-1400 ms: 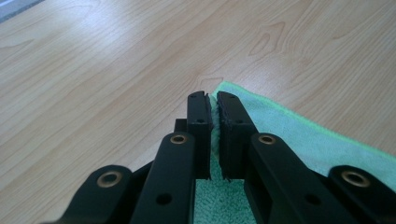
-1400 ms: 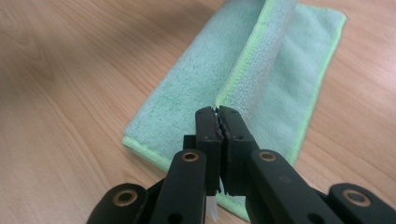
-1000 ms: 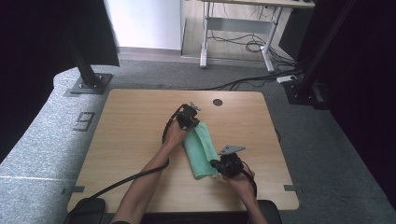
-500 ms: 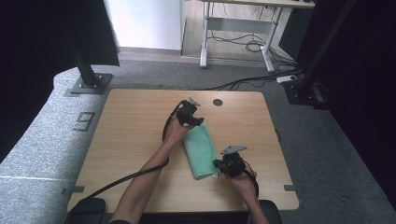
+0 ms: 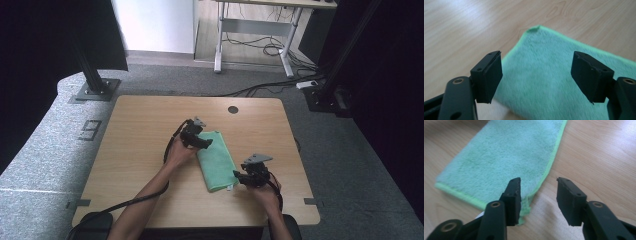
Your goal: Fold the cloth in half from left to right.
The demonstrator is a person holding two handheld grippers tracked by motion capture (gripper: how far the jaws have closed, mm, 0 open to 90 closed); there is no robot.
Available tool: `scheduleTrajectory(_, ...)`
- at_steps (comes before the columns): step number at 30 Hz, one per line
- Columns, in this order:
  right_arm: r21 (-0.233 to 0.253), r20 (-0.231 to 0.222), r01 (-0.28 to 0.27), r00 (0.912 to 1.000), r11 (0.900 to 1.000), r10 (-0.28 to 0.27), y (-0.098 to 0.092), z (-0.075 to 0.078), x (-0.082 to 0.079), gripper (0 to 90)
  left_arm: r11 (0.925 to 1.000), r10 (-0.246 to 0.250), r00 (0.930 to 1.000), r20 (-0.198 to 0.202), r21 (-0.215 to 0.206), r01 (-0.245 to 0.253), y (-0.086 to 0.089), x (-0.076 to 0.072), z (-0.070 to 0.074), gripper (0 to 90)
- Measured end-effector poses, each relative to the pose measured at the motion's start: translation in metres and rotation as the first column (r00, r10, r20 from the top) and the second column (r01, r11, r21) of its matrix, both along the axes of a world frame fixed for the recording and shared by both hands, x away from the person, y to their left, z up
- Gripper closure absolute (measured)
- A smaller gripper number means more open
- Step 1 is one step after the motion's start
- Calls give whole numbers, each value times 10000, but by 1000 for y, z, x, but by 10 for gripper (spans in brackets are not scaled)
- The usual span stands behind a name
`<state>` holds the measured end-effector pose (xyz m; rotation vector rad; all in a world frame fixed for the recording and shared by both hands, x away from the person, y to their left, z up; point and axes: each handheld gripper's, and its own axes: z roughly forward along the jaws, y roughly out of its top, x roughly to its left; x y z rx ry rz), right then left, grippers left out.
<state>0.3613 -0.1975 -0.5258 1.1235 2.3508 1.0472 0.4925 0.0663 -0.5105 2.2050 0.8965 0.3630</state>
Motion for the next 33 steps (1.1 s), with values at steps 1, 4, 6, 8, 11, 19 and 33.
scheduleTrajectory(1, -47, -20, -70, 10000, 10000, 70, 0, -2, 2, 504, 10000, 38, 10000, 40, -6, -38, 2, -3, -1, 250)
scheduleTrajectory(4, -416, -23, -34, 10000, 9991, 33, 0, -9, 5, 486, 9999, 102, 9999, 68, -13, -102, 8, -11, -3, 247)
scheduleTrajectory(6, -505, -118, 3, 9999, 9987, -9, -2, -12, 7, 467, 9999, 86, 9999, 100, 149, -87, 9, -15, -5, 247)
scheduleTrajectory(8, -535, -280, -30, 9996, 9986, 15, -3, -15, 8, 449, 9988, 16, 9999, 116, 495, -22, 10, -17, -9, 244)
scheduleTrajectory(11, -400, -400, -98, 9992, 9992, 82, -2, -16, 7, 432, 9948, 96, 9998, 183, 1010, -114, 10, -18, -16, 238)
scheduleTrajectory(19, -377, -448, -800, 9959, 9961, 783, 18, -17, -1, 415, 9961, 459, 9989, -13, 752, -457, 21, -2, -24, 225)
scheduleTrajectory(33, -143, -437, -789, 9960, 9968, 782, 27, -20, -3, 347, 9886, 1362, 9906, -81, 653, -1354, 27, 41, -27, 217)
